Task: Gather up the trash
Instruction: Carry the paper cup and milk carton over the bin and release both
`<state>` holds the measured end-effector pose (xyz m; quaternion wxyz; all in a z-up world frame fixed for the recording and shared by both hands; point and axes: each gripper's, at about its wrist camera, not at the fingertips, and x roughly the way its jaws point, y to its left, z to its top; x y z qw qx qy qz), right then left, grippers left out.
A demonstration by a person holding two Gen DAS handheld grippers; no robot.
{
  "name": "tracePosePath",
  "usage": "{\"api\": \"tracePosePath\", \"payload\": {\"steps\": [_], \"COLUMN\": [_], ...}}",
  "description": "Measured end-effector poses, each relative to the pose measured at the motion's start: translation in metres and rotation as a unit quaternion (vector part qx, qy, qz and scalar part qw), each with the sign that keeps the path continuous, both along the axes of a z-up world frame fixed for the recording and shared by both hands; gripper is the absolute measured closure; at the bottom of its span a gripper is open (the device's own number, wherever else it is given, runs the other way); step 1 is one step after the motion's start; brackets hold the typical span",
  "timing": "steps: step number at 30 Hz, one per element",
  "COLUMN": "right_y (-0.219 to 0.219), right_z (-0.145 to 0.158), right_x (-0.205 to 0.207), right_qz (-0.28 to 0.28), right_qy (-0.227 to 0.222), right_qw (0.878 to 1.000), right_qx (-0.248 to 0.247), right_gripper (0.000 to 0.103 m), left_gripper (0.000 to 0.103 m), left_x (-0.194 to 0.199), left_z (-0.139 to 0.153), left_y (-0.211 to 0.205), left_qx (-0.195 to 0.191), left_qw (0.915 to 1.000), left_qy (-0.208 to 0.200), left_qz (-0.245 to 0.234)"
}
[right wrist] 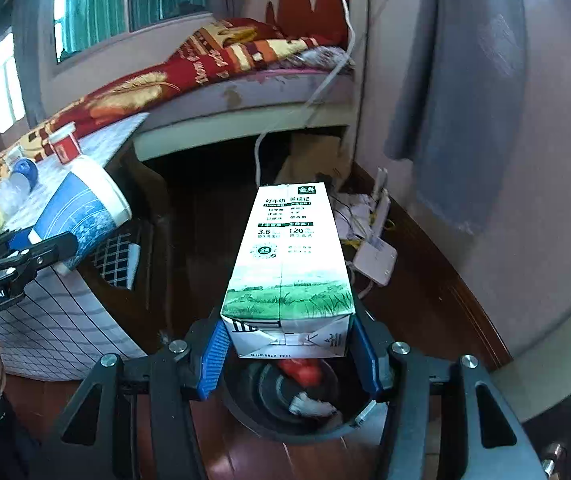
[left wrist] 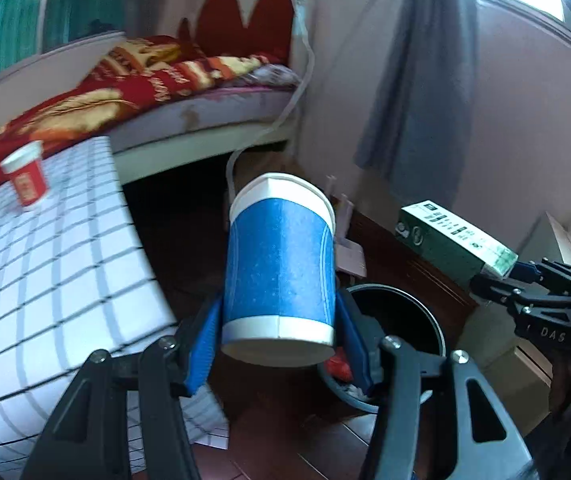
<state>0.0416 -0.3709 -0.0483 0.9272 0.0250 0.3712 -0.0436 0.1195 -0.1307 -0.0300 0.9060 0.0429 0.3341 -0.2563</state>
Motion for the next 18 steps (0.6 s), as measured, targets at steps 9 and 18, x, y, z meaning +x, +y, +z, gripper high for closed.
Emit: {"api": "tracePosePath", "payload": {"steps": [9, 18], "right_y": [-0.033, -0.047], "right_z": [-0.037, -0.079], "right_x": [-0.016, -0.005], "right_qz": [-0.011, -0.005], "right_qy": [0.045, 0.094], "right_qw": [0.999, 0.995], "right_qx": [0.014, 0.028], "right_gripper": [0.046, 0.046], "left_gripper": [0.046, 0.046], "left_x": [-0.001, 0.005], "left_z": [-0.034, -0.073], "left_y": [-0.058, -0.091], "left_qx": [0.025, 0.047], "left_qw": [0.9963, 0.9861], "left_qy": [0.052, 0.112], "left_qz": [-0.064, -0.114]}}
